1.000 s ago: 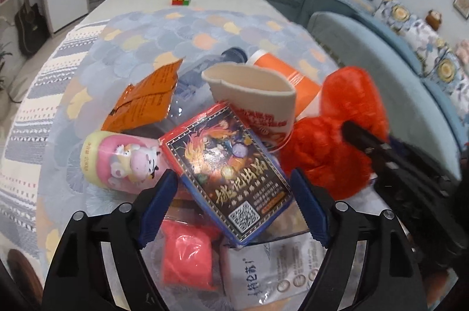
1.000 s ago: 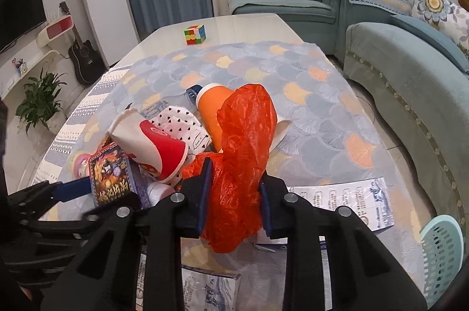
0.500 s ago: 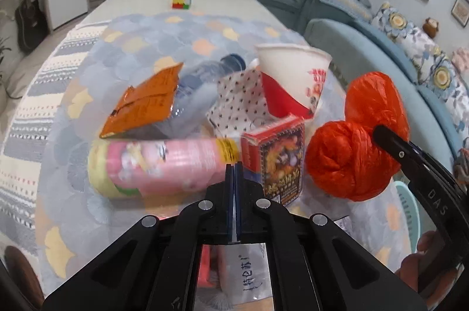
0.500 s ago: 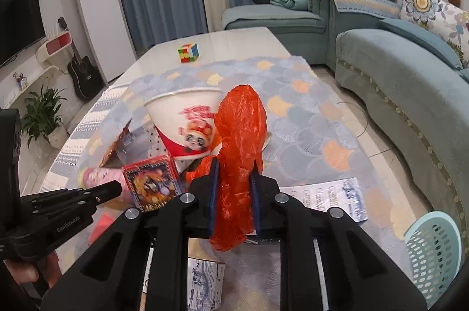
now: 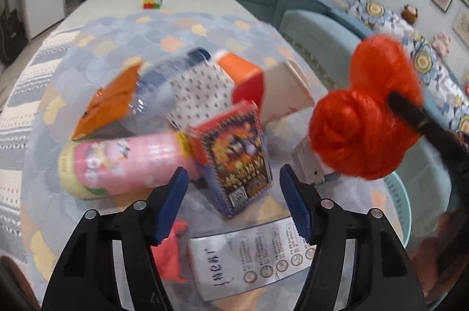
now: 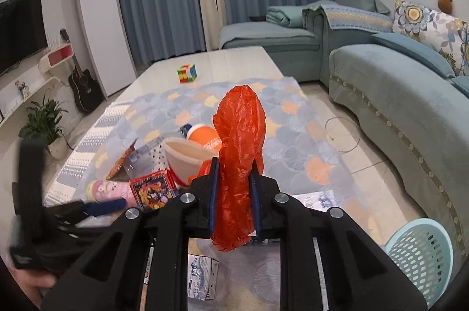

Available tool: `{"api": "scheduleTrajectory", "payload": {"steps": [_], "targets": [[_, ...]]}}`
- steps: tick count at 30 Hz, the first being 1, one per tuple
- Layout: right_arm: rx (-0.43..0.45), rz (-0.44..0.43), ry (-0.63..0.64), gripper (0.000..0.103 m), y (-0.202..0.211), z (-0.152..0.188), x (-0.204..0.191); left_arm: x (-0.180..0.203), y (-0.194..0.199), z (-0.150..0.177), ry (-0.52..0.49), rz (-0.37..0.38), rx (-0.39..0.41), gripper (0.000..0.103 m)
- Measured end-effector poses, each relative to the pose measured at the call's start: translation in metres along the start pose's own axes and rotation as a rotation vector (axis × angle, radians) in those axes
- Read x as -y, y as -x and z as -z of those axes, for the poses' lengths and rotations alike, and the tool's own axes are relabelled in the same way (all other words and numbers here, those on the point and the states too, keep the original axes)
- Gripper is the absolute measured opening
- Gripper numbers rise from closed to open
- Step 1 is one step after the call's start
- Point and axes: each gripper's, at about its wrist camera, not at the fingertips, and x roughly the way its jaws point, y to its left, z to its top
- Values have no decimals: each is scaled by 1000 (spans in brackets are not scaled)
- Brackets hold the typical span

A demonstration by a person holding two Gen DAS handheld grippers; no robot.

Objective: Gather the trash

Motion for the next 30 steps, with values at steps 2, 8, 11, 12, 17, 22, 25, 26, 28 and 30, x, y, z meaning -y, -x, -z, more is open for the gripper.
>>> {"api": "scheduleTrajectory", "payload": {"steps": [2,8,11,12,17,22,25,26,28,30], "targets": [[14,-5,-10,13,9,-3,4,4,-11,0,-2,-6,-35,64],[6,-3,-12,13,18,5,11,12,-33,-3,96,-82,-73,78],[-11,0,-13,13,19,12,16,12,-44,-6,152,-136,-84,78],[-12,-1,-15,13,21,14,19,12,-47,-7,159,-153,-86,78],[3,15,-14,13,34,16,34,11,-50,-6,187,-191,-71,64],[23,8,-62,13,49,17,52,21,-26,-8,123,-116,-13,20],[29,9,-68,13,54,17,56,32,-18,-4,60,-147,-5,20],[31,10,-69,13,56,17,57,32,-15,-1,50,-143,-1,19],[33,10,-73,13,60,17,58,31,-12,1,48,-131,2,19],[38,9,-76,13,64,17,59,28,-4,2,46,-92,26,19]]}}
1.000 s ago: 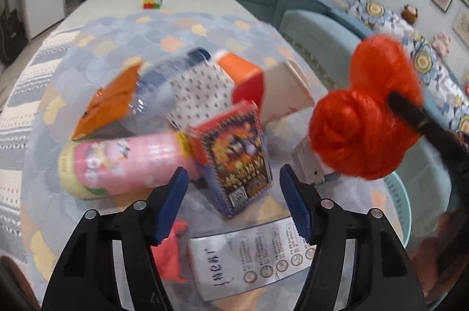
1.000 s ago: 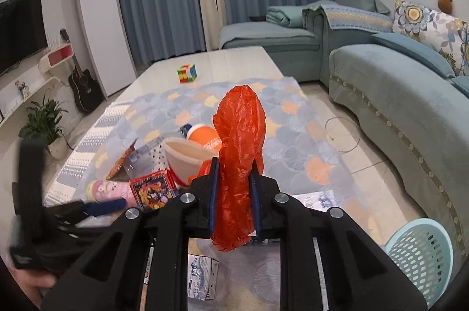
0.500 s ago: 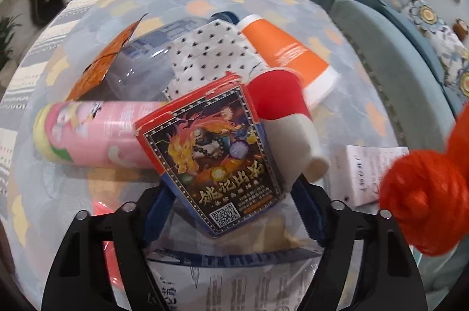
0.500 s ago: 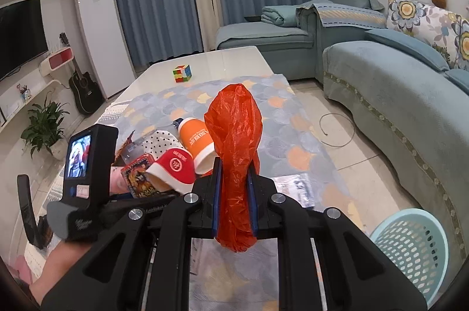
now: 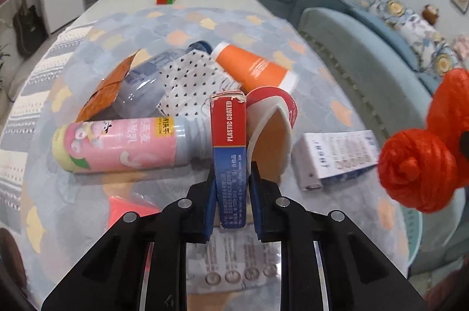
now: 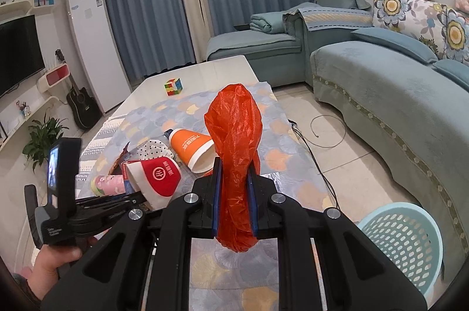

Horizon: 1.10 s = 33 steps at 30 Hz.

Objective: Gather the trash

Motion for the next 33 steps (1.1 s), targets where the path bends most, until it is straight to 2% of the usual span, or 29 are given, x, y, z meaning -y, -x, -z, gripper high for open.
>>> {"api": "scheduleTrajectory", "payload": {"steps": [5,10,11,13,16,22,26,28,30,32,33], "targets": [[9,-7,-3,13,10,-2,0,2,34,8,-19,45,46,19],[-10,-17,-11,13,11,3,-3,2,33,19,-18,67,-3,21],[-17,-18,-10,13,11,5,-4,0,32,22,-10,74,-16,31],[-28,-15,-8,13,9,8,-5,-8,26,24,14,103,-42,44],[-44,-17,-17,13,6,13,-5,-19,18,28,31,152,-67,44],[-67,-35,-43,13,-7,17,-7,-32,9,27,75,187,-72,41],[-72,-26,-17,13,-13,20,-13,-43,7,22,119,198,-66,44],[-72,-21,-8,13,-14,21,-16,-50,8,20,147,179,-74,52],[-70,-21,-3,13,-15,22,-17,-57,10,21,155,152,-75,54],[-69,-25,-7,13,-16,21,-17,-63,9,21,175,145,-83,65],[-68,-29,-9,13,-15,21,-16,-67,9,21,197,148,-84,67]]}}
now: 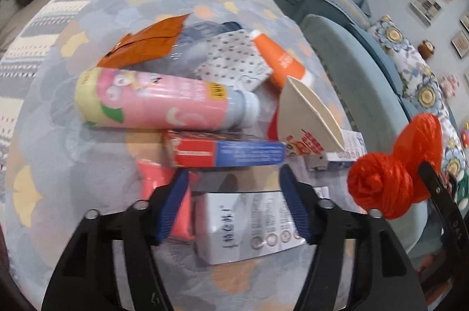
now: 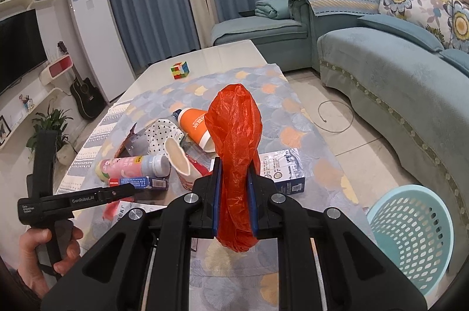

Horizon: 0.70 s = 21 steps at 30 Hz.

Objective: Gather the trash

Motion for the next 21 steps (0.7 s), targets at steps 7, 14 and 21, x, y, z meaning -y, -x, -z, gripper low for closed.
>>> {"api": "scheduleTrajectory", "payload": {"steps": [7,14,21], "targets": [[10,6,-5,13,11,1,7,-40,8,-4,266,181,26,85],[4,11,-13,13,9,0,12,-34,-8,-16,313,113,19,70],[-10,29,-3,13,4,4,12,-14,-30,-20,197,1,-52,21]]}}
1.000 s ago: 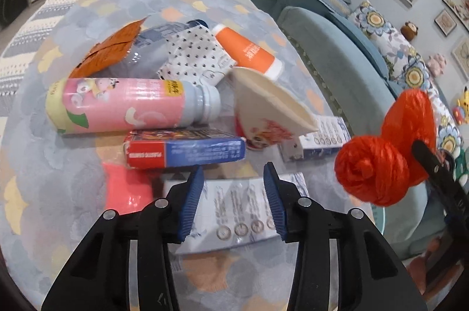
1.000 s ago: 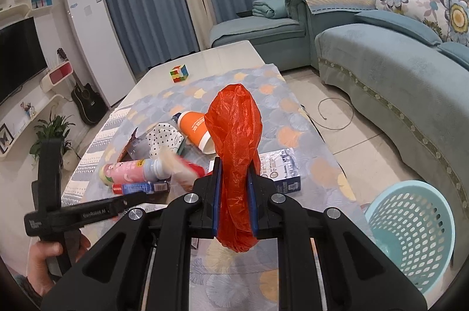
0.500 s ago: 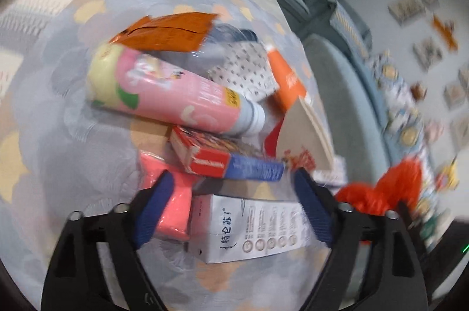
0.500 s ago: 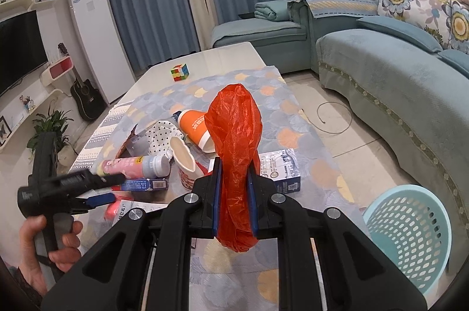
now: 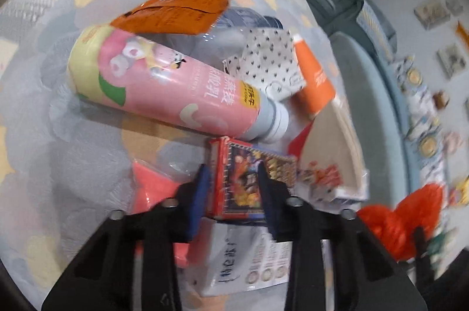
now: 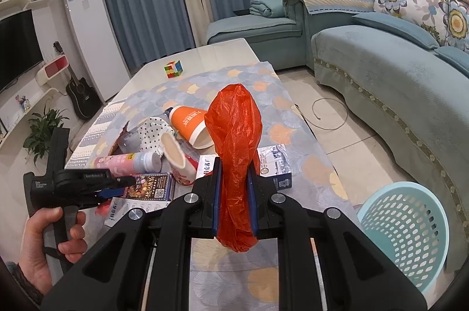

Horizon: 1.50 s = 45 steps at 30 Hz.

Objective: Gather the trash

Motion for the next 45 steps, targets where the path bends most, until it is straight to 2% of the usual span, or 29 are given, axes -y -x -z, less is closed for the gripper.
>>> {"api": "scheduleTrajectory", "payload": {"steps": [2,5,6,7,8,9,10,12,13,16,20,22,24,26,27,28,30,33,38,39,40,41,43,45], "targets": [[-3,0,-7,13,0,0,1,2,-2,2,-23,5,-21,3],[5,-3,-11,13,5,0,2,7,6,6,-80,-8,-17,2],[9,-2,-7,13,8,0,2,11,13,8,-113,-15,-3,3],[19,2,1,13,13,1,2,11,18,13,-135,-17,6,20],[25,6,5,13,16,1,2,14,25,16,-160,-25,5,45],[30,9,6,13,20,1,2,15,29,19,-170,-38,7,53],[34,10,4,13,23,2,3,16,33,23,-185,-44,14,53],[34,6,-11,13,29,5,5,24,29,33,-233,-33,-40,52],[33,4,-17,13,30,6,6,28,26,41,-254,-6,-73,48],[33,9,-28,13,40,10,10,37,18,64,-301,74,-178,47],[42,24,-38,13,54,16,19,52,20,96,-368,164,-265,47],[42,28,-38,13,58,17,23,64,29,103,-438,161,-243,47],[41,31,-36,13,60,16,28,78,43,102,-525,101,-147,58],[40,20,-45,13,61,15,31,93,54,97,-620,8,-30,83],[39,15,-49,13,61,15,32,99,56,95,-662,-25,3,85],[39,9,-55,13,61,15,34,107,53,93,-706,-56,19,86],[40,2,-62,13,63,15,38,118,33,90,-796,-104,-22,86],[47,8,-63,13,67,16,42,120,6,95,-841,-166,-74,86],[63,52,-53,13,77,15,51,118,-17,101,-831,-156,-141,84],[68,64,-52,13,80,14,53,120,-22,103,-832,-165,-148,82],[71,71,-53,13,81,14,55,120,-24,106,-832,-171,-153,69],[76,83,-54,13,84,14,59,122,-28,108,-835,-192,-163,61],[84,107,-57,13,88,15,66,127,-29,112,-850,-216,-140,57],[95,133,-55,13,93,15,73,135,-21,114,-847,-198,-104,55]]}}
